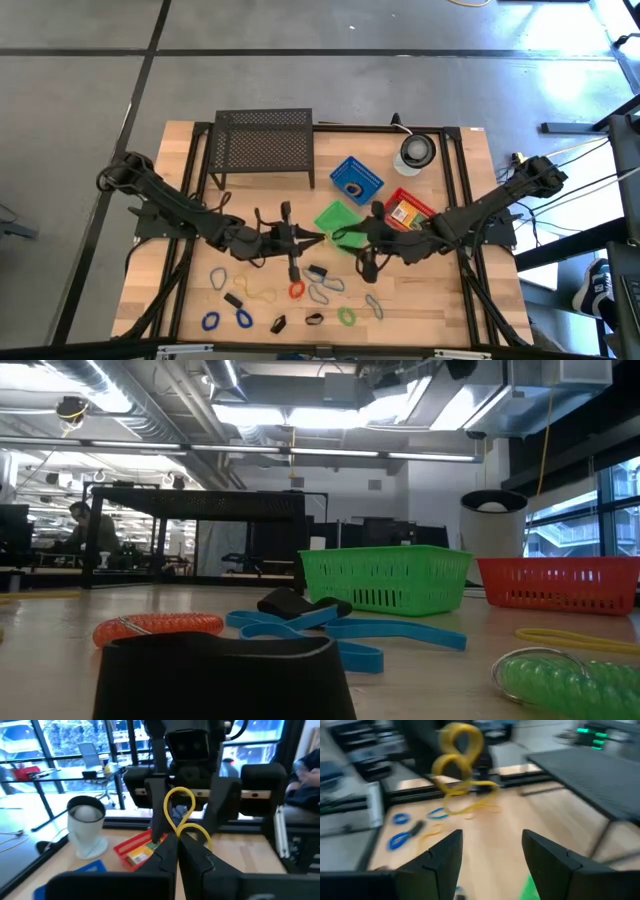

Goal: Pick & Place Office Desk Supplies
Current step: Put the yellow rubber band into the green basket

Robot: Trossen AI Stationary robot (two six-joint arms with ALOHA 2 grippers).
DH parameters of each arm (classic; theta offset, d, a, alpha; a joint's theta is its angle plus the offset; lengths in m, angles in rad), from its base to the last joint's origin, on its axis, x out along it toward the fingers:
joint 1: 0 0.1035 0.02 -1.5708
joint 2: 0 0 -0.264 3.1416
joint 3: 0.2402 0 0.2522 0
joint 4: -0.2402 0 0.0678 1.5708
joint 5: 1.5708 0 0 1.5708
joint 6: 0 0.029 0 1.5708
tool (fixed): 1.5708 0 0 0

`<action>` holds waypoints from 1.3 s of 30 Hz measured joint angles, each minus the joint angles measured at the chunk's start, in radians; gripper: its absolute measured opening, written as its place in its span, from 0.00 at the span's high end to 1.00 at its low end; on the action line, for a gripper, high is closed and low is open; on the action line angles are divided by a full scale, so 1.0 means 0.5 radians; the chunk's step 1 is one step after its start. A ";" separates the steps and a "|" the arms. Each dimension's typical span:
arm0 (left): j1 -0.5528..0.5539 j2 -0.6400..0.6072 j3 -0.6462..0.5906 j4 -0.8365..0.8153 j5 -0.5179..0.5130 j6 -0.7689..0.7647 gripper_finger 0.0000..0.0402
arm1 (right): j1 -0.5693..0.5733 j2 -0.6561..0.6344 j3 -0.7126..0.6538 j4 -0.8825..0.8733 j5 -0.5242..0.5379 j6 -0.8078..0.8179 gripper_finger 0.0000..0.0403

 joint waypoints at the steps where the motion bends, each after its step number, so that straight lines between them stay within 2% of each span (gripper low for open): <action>1: 0.000 0.020 0.000 0.041 0.014 0.001 0.99 | 0.003 0.000 0.000 0.007 -0.053 -0.035 0.49; 6: -0.004 0.158 0.000 0.223 0.074 0.051 0.99 | 0.004 0.003 0.000 0.010 -0.127 -0.090 0.49; 14: 0.002 0.326 0.000 0.615 0.075 0.413 0.99 | 0.002 0.086 0.000 0.070 -0.135 -0.231 0.49; 20: 0.002 0.328 0.000 0.612 0.062 0.469 0.99 | 0.000 0.104 0.000 0.115 -0.154 -0.297 0.49; 26: 0.016 0.328 0.000 0.611 0.061 0.588 0.99 | -0.001 0.105 0.000 0.141 -0.344 -0.299 0.49; 29: 0.034 0.328 0.000 0.610 0.064 0.647 0.99 | -0.007 0.104 0.000 0.170 -0.344 -0.299 0.49; 34: 0.060 0.346 0.002 0.617 0.195 0.665 0.99 | -0.026 0.105 0.000 0.195 -0.342 -0.298 0.49; 39: 0.069 0.359 0.003 0.623 0.200 0.665 0.99 | -0.047 0.105 0.000 0.202 -0.340 -0.284 0.49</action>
